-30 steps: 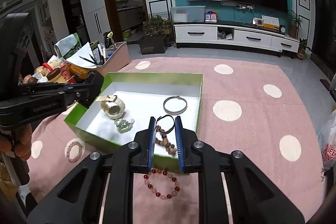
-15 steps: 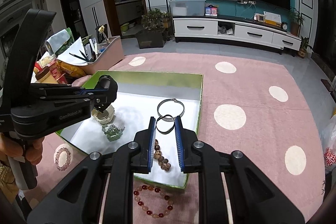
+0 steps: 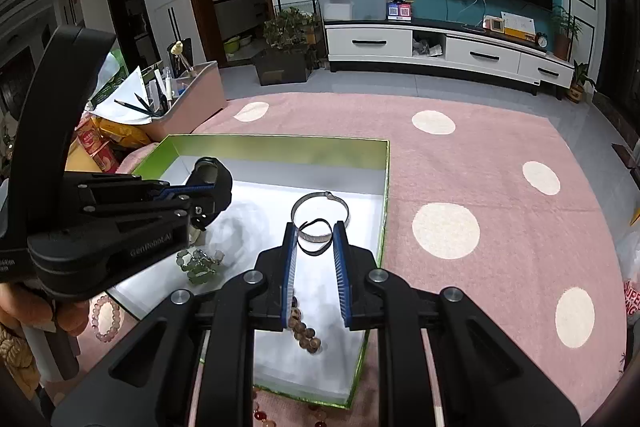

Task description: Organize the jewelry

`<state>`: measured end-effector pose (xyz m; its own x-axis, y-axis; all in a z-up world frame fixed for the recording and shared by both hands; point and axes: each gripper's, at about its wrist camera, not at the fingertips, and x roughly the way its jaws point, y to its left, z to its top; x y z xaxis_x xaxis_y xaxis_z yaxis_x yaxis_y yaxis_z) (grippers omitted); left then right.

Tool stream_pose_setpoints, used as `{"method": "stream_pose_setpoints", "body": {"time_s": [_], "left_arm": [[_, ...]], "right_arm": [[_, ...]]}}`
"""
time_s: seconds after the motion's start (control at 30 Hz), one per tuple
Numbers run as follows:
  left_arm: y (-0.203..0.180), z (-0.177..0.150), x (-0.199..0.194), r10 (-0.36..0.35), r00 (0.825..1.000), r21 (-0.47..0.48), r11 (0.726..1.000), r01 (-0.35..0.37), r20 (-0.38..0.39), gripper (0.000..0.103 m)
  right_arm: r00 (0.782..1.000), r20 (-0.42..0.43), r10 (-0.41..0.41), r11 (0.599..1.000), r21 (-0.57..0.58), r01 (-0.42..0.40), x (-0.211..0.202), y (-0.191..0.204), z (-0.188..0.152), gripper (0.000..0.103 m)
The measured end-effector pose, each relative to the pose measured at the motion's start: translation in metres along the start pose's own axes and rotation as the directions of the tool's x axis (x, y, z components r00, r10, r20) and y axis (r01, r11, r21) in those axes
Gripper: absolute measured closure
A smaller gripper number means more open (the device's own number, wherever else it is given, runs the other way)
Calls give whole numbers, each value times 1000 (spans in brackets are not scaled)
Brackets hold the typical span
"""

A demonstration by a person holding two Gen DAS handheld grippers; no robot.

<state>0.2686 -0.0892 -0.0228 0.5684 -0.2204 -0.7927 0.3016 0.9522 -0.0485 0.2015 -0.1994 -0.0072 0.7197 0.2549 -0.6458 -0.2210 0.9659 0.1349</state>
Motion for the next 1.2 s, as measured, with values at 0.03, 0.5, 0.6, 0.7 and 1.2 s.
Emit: {"method": "stream_pose_setpoints", "body": {"time_s": [0.03, 0.5, 0.6, 0.7, 1.2], "left_arm": [[0, 0, 1, 0, 1000, -1, 1000, 0, -2, 97], [-1, 0, -6, 7, 1000, 3, 1000, -8, 16, 85], [-3, -1, -15, 9, 999, 8, 1000, -9, 32, 75], [-5, -3, -26, 13, 999, 11, 1000, -13, 46, 67], [-12, -41, -87, 21, 995, 6, 1000, -21, 93, 19]], "right_arm": [[1000, -2, -1, 1000, -1, 1, 1, 0, 1, 85], [1000, -13, -1, 1000, 22, 1, 2, 0, -1, 71], [1000, 1, 2, 1000, 29, -2, -6, 0, -2, 69], [1000, 12, 8, 999, 35, -8, -17, 0, -5, 67], [997, 67, -29, 995, 98, 23, -89, -7, -38, 27]]}}
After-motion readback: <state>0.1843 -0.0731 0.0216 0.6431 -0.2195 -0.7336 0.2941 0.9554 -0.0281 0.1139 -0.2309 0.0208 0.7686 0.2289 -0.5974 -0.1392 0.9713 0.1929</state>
